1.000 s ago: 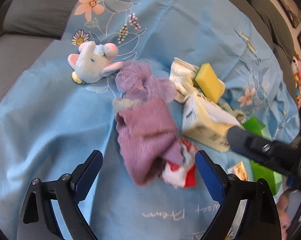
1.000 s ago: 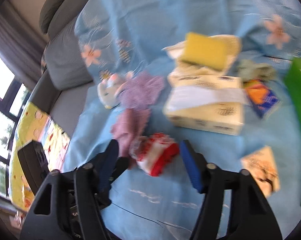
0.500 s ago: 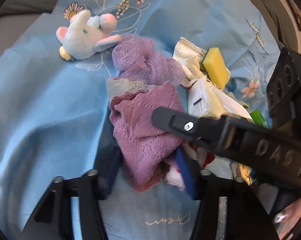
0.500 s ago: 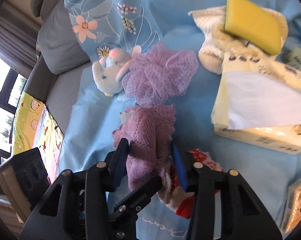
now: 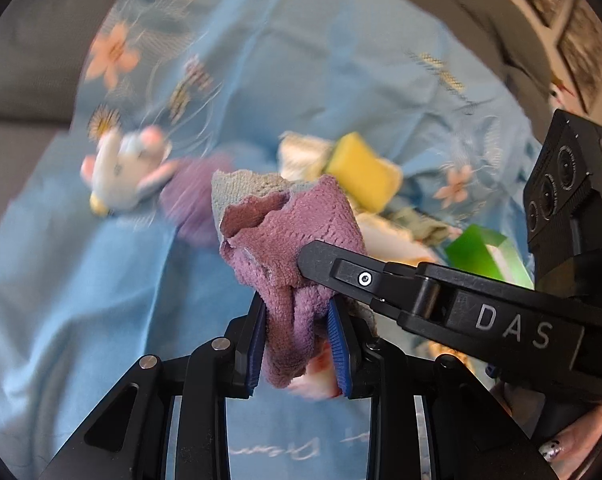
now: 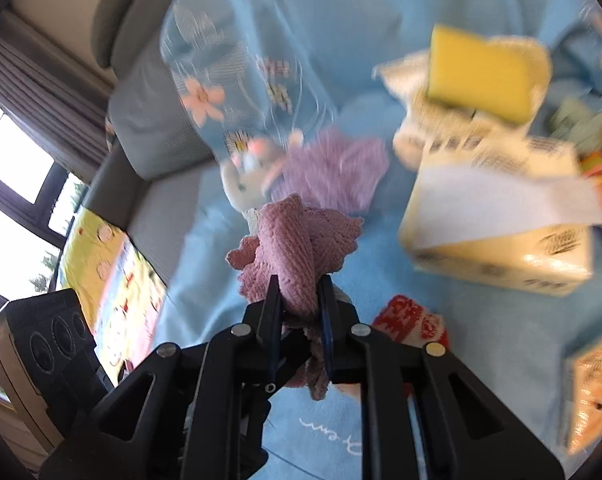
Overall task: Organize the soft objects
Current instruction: 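Carry the purple cloth to the green box and release it inside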
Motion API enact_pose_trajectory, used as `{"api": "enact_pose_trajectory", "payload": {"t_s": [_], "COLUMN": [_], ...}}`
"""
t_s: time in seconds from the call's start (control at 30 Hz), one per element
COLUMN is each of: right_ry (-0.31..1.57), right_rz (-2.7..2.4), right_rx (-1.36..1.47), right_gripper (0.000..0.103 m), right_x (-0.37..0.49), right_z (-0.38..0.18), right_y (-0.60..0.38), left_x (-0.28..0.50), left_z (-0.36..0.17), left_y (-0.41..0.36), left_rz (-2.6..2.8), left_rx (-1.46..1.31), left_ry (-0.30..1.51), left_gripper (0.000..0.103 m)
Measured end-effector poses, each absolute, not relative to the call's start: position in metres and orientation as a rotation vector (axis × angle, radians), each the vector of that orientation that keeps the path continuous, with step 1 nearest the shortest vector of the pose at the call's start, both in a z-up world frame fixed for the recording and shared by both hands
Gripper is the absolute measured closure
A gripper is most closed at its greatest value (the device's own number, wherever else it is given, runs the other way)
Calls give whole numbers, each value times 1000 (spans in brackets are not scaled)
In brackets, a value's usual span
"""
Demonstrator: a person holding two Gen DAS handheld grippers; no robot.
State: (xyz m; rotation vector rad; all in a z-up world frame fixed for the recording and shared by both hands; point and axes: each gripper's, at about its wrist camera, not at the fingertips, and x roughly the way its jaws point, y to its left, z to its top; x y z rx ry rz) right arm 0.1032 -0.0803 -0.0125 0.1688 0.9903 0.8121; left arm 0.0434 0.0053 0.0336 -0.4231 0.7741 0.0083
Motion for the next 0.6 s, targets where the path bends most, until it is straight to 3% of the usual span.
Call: {"api": "enact_pose_trajectory", "payload": {"t_s": [0.37,0.6], "right_ry": [713,645], "right_rz": [710,581], "right_rx": [307,379], "right_gripper": [87,86], "right_x": [92,97], "right_z": [62,75], "right_y": [-177,-240], "left_x": [69,91], "left_z": [101,117], "left_y": [-74,-145], "left_rz": [-157,-282], "left_rx": [-268,-203], "left_ry": [646,650], "left_gripper": [73,73]}}
